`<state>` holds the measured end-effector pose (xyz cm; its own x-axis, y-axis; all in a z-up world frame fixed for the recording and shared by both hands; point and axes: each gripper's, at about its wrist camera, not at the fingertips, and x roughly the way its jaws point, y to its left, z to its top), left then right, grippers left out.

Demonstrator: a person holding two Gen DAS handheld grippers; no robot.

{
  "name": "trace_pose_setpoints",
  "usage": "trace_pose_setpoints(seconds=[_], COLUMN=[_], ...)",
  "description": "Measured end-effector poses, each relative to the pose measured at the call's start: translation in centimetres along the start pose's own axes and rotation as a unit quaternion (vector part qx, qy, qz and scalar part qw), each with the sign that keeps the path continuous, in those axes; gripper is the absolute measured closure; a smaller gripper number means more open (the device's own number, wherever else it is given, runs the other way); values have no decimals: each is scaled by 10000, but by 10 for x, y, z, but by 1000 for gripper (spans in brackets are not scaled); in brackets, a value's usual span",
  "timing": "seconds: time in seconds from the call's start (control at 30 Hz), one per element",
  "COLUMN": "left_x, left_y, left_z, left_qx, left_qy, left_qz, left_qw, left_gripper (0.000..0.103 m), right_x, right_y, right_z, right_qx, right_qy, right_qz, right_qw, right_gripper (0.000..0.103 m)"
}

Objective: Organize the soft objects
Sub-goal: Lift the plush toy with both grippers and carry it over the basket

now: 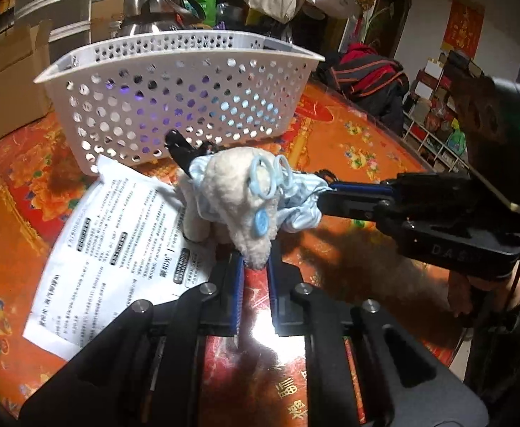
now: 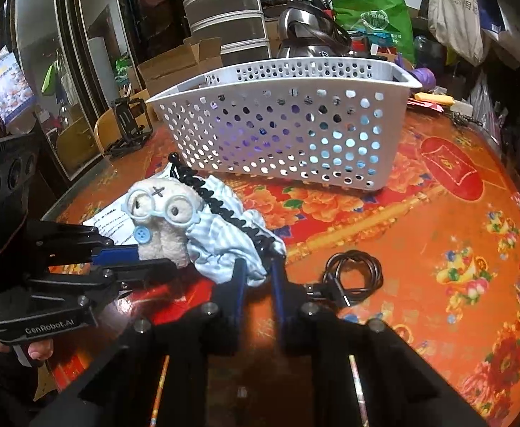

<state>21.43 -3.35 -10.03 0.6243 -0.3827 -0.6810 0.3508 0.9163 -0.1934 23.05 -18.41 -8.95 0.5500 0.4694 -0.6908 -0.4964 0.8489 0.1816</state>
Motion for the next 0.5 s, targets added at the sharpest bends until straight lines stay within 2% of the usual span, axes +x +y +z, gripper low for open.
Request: trace_pose_setpoints(seconds=[0.5], left_x=[-48], left_y=[-9], left_z=[33], left_qx=[271], left_qy=[-562], left_qz=[120], left_qw=[9980], left_gripper=[94], right_x=[-34], right_y=[12], right_z=[13], right_qx=[-53], right_qy=[-533], right_qz=[47], right_qw=[9986], right_gripper=[95])
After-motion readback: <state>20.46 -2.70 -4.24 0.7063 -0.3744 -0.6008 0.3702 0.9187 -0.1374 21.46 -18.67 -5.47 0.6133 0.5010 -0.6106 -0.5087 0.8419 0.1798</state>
